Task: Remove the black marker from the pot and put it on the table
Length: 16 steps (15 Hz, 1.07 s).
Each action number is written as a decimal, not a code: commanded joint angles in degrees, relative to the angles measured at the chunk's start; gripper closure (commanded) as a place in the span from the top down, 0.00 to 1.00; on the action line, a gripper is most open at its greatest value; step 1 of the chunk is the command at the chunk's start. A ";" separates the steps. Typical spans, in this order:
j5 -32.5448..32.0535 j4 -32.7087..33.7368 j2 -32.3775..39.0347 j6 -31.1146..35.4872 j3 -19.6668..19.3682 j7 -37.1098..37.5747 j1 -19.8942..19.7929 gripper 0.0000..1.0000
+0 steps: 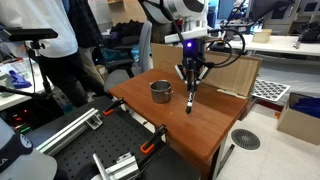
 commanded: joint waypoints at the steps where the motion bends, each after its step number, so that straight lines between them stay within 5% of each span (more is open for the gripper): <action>1: -2.50 6.29 6.00 -5.90 -0.78 2.41 1.14 0.05; 10: -5.64 14.63 14.16 -8.94 -1.23 5.04 2.05 0.05; 12: -6.87 15.98 15.02 -10.06 -1.23 3.84 2.32 0.47; 16: -7.34 17.87 15.75 -11.85 -0.69 2.15 2.01 0.75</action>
